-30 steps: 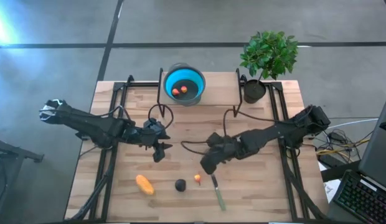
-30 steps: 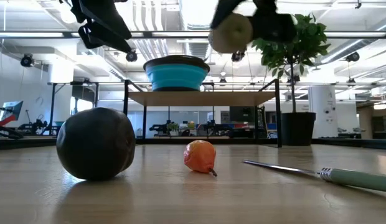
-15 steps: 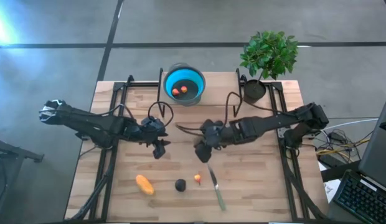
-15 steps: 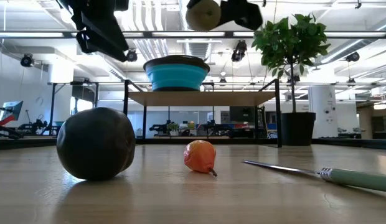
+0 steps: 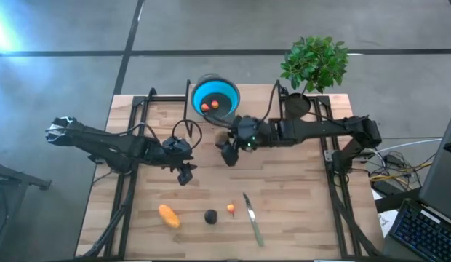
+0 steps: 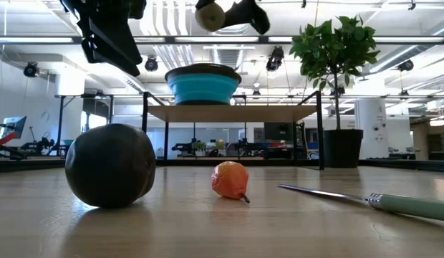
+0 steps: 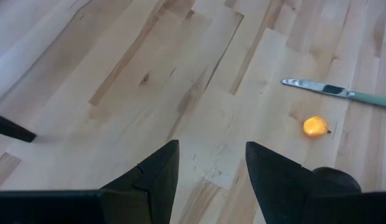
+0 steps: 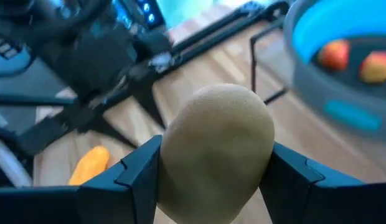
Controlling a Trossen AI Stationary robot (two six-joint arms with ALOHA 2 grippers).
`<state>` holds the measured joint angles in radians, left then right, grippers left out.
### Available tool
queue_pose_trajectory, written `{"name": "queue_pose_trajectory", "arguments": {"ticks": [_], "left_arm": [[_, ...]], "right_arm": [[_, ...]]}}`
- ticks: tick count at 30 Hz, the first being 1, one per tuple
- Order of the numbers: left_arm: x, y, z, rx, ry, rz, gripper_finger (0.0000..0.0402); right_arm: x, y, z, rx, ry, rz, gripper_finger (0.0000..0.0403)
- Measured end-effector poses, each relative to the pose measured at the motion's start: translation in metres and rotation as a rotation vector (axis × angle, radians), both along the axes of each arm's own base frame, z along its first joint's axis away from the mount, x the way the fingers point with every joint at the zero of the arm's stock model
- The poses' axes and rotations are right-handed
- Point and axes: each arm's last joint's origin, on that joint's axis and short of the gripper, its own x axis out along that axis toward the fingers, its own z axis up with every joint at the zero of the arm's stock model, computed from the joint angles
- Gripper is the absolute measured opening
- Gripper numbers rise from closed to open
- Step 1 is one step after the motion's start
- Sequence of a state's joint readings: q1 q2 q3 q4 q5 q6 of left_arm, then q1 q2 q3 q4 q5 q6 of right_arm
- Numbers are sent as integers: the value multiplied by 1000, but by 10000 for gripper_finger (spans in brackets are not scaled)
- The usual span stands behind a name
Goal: Pick & Place Fruit
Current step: Put the brown kiwi into the blue strainer bowl
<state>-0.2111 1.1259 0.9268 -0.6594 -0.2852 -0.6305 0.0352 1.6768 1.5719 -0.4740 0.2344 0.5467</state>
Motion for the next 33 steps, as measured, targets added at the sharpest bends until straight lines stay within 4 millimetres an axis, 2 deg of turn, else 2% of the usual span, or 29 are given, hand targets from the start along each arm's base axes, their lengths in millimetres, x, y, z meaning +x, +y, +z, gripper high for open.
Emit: {"name": "queue_pose_trajectory", "arguments": {"ticks": [17,25,33], "left_arm": [[-1,0,-1,-26,4,19,190],[-1,0,-1,-23,5,17,190],[-1,0,-1,-22,7,17,190]], "right_arm": [[6,-77,14,-209,-141,-96,210],[11,-102,0,-254,-115,-134,209],[12,-119,-13,-268,-94,-161,210]]}}
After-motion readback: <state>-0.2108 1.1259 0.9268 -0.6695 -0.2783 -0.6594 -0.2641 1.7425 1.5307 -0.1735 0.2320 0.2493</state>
